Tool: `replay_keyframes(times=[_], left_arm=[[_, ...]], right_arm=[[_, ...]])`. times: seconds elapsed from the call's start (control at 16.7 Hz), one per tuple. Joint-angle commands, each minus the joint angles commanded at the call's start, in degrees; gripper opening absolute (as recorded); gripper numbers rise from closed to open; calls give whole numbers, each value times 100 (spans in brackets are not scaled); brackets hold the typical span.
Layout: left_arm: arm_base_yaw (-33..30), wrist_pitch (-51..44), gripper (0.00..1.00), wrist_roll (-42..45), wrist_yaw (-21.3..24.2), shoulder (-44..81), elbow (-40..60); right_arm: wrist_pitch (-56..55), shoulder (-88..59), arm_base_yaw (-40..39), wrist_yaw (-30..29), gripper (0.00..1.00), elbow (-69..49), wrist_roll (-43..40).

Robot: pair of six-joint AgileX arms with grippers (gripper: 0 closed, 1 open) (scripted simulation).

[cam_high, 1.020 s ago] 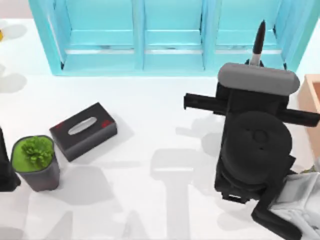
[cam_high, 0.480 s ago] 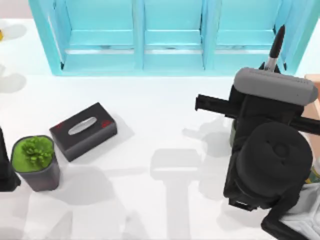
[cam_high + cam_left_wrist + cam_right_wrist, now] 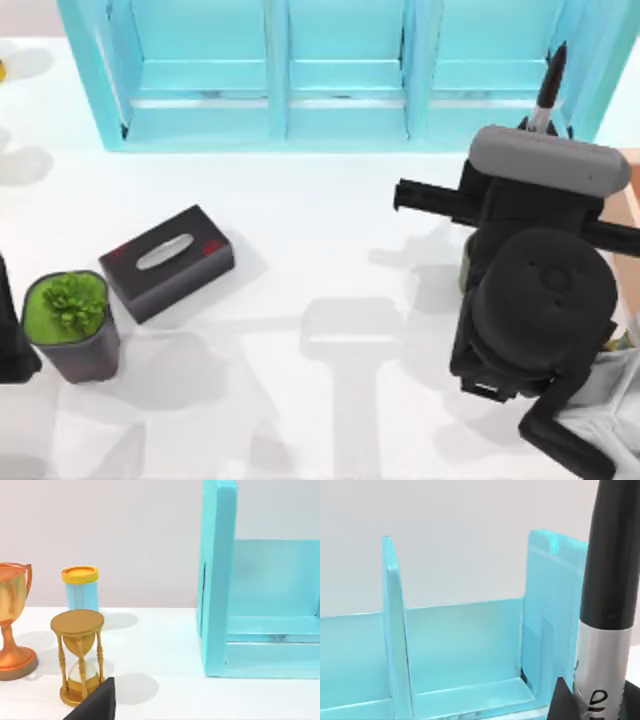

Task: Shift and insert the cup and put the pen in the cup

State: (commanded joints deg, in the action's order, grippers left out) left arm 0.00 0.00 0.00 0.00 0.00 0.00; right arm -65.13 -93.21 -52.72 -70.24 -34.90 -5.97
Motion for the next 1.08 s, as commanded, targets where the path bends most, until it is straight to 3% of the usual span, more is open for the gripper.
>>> replay_keyframes(times=[0.66,1.08], left_arm=[[0,0,100,0,0,0,0],[0,0,100,0,0,0,0]], right_arm=[[-121,-304,388,391,0,-83,133],[-121,-304,388,391,53,-83,133]])
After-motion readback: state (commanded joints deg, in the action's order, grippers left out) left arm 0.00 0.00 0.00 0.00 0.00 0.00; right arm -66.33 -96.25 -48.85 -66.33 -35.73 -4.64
